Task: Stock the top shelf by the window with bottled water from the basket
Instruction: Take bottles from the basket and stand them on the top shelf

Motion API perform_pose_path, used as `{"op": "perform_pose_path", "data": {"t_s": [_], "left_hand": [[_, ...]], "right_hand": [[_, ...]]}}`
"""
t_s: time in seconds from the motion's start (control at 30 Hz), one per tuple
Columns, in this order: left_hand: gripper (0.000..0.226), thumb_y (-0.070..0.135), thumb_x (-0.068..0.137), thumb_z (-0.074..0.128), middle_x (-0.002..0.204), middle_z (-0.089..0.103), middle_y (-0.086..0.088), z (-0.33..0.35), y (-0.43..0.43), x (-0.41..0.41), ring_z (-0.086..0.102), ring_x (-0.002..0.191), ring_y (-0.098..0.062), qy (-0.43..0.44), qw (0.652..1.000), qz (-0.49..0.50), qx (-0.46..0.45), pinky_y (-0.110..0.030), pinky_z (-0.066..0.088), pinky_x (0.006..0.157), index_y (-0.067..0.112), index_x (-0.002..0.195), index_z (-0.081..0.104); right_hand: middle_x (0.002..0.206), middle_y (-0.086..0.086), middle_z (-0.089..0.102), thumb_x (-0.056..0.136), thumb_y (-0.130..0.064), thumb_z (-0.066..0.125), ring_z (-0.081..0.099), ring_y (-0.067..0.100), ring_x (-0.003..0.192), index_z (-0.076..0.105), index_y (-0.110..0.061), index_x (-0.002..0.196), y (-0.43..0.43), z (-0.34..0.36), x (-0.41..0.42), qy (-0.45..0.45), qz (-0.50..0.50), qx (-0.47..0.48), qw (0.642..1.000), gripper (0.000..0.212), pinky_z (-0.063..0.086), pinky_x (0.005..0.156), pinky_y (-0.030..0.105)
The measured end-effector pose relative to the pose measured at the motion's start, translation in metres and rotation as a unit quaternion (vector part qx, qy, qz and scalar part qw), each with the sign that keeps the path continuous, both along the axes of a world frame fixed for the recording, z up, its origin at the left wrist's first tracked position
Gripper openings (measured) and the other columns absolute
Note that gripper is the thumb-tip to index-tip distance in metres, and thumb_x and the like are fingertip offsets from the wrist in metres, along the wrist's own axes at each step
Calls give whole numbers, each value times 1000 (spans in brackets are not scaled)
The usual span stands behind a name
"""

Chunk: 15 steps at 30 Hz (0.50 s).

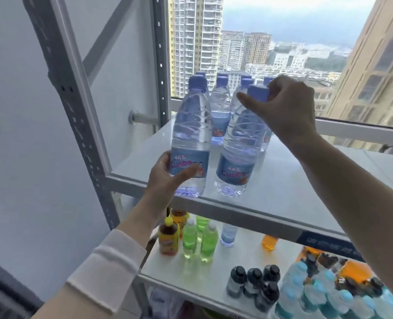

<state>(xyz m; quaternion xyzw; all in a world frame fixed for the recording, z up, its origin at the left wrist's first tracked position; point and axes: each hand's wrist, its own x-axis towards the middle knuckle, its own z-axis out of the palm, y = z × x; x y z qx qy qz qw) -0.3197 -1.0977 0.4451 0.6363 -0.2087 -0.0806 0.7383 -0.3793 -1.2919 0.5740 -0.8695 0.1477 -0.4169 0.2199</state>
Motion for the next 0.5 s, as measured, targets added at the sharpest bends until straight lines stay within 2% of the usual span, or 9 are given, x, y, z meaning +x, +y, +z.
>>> {"op": "perform_pose_path", "data": {"t_s": [0.07,0.17,0.27,0.37,0.5], "left_hand": [[78,39,48,80,105,67,-4,3,-5,28,66,93,-14,-7,1000,-9,17,-17,53,75,12,117,54],[84,32,46,85,113,65,-6,6,-11,68,64,101,-18,-20,998,-32,48,-28,55,83,12,119,51],[81,18,52,88,117,63,-3,5,-20,100,62,106,-20,-27,995,-54,82,-37,55,88,13,122,48],[74,13,59,84,120,61,-5,3,-31,123,60,108,-20,-35,992,-67,97,-36,55,89,11,123,46],[65,8,65,80,119,58,-6,1,-46,145,59,103,-15,-52,989,-82,112,-27,55,85,11,119,44]], "right_hand": [[57,-7,44,68,-60,67,50,17,68,41,-21,59,-3,3,20,4,-8,-2,1000,48,32,63,26],[57,-10,42,67,-61,67,47,18,67,45,-18,64,-8,6,50,13,-20,-7,1000,49,31,62,26],[58,-11,42,66,-63,67,47,18,67,37,-24,59,-14,6,76,24,-32,-10,999,49,33,62,26],[59,-11,41,66,-61,68,43,14,60,36,-24,58,-19,2,98,26,-39,-11,999,49,33,62,27],[61,-3,47,65,-61,68,47,18,67,48,-17,68,-25,-5,121,27,-39,-16,999,49,40,62,31]]}}
